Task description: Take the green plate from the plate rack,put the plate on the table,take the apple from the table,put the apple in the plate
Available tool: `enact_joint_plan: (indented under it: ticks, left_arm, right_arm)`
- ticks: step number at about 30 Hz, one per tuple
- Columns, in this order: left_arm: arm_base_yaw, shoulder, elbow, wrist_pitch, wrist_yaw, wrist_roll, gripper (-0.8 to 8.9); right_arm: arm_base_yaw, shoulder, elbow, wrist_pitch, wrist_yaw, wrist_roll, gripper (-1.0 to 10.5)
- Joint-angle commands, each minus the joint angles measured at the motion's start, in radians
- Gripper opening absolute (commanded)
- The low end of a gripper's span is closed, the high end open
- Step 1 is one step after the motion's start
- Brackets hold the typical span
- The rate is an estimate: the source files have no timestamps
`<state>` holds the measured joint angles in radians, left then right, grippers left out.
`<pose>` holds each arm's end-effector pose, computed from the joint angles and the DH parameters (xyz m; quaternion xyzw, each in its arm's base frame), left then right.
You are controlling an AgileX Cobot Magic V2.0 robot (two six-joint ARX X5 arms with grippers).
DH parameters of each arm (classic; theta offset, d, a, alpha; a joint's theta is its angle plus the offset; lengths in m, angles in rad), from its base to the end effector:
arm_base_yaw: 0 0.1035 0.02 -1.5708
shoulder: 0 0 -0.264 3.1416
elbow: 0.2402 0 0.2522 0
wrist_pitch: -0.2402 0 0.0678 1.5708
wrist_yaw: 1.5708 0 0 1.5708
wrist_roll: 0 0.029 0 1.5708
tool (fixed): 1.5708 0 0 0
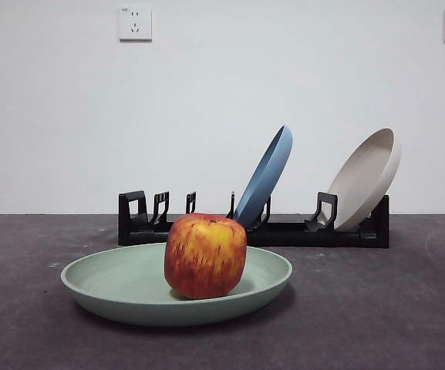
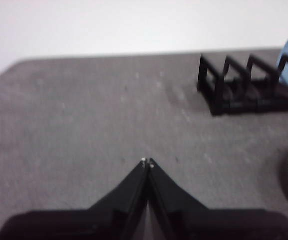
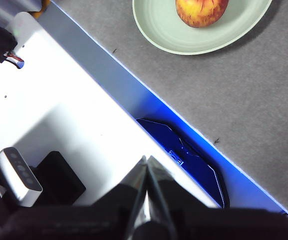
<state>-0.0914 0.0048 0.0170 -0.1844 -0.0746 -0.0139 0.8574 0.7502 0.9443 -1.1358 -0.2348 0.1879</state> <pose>0.0953 -0.0066 0.1512 0.0002 0.0857 -0.0078 0.9963 0.0683 0.0892 0.3120 -0.0669 0.4734 0.4203 0.7712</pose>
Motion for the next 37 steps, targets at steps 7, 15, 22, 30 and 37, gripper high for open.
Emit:
enact_joint_plan:
  ticks: [7,15,22,30,37]
  left_arm:
    - [0.003,-0.003,-0.013,0.003,0.002,-0.091,-0.03]
    - [0.003,-0.003,-0.013,0.003,0.002,-0.091,-0.03]
    - [0.003,-0.003,-0.013,0.003,0.002,-0.091,-0.03]
    - [0.003,-0.003,-0.013,0.003,0.002,-0.091,-0.03]
    - [0.003,-0.003,-0.013,0.003,0.002,-0.091,-0.03]
  right_arm:
    - [0.002,-0.001,-0.001,0.003,0.001,0.005,0.0]
    - [0.002,-0.001,-0.001,0.003,0.001,0.005,0.0]
    - [0.002,-0.001,-0.001,0.003,0.001,0.005,0.0]
    - [-0.003,-0.004,-0.001,0.010,0.012,-0.043,0.0]
    - [-0.204,-0.096,-0.008,0.244,0.049,-0.163,0.0]
